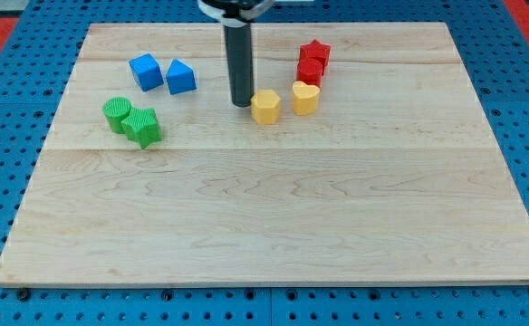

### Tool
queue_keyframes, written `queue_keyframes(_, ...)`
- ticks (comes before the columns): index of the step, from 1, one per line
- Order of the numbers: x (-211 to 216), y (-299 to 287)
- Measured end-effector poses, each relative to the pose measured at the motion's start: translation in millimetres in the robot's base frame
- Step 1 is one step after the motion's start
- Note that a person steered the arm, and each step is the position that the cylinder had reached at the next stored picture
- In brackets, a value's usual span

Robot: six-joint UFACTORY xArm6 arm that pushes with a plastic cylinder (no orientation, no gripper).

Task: Slide the green star to the yellow hexagon

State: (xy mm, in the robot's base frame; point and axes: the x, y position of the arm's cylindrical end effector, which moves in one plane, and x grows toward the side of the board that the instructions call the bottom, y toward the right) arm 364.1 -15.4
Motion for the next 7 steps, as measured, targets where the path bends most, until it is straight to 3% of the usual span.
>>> queue_keyframes(1, 22, 31)
queue_keyframes(2, 50, 20)
queue_keyframes(3, 111, 39)
queue_keyframes(4, 156, 1)
queue_keyframes(5, 158, -144)
queue_keyframes(6, 153, -198)
queue_keyframes(7, 152, -212)
